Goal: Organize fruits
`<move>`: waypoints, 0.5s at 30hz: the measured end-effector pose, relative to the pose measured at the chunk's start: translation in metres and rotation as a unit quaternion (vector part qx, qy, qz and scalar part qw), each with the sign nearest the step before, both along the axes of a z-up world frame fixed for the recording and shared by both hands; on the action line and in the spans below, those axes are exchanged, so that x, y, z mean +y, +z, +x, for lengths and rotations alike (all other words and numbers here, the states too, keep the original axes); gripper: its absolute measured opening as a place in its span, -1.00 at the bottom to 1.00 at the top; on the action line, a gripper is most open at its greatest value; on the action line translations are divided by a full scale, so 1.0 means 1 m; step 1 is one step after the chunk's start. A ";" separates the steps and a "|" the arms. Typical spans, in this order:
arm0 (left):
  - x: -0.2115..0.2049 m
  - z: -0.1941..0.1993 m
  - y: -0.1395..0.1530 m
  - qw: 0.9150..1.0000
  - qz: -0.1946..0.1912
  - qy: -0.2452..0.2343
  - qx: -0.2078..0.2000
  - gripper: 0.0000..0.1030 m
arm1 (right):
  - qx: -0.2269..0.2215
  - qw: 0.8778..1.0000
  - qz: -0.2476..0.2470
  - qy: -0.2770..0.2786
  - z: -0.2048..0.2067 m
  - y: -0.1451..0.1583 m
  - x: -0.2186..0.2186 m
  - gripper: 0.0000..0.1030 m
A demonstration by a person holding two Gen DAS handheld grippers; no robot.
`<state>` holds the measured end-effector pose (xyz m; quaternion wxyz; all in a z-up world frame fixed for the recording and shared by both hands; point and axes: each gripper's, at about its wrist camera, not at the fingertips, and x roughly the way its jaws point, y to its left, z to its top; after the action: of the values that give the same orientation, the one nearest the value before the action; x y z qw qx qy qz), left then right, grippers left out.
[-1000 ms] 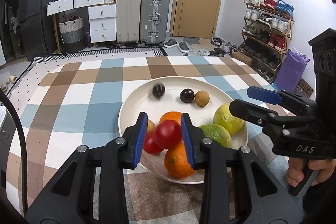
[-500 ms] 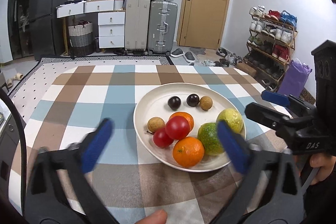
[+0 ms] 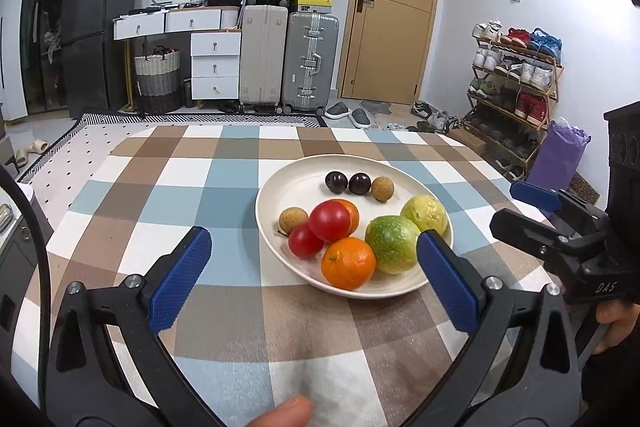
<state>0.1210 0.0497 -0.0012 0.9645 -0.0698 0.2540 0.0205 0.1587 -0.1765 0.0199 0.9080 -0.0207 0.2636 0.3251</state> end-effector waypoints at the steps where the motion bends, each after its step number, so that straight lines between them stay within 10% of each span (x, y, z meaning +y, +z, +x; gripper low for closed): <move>1: -0.001 -0.002 -0.001 1.000 0.002 -0.001 0.000 0.99 | -0.001 1.000 0.001 0.002 -0.002 0.000 -0.001 1.00; 15: -0.011 -0.005 -0.002 1.000 0.015 -0.009 -0.006 0.99 | -0.024 1.000 0.002 0.010 -0.015 -0.002 -0.002 1.00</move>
<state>0.1164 0.0382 -0.0031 0.9670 -0.0529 0.2487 0.0154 0.1441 -0.1784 0.0182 0.9109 -0.0297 0.2407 0.3337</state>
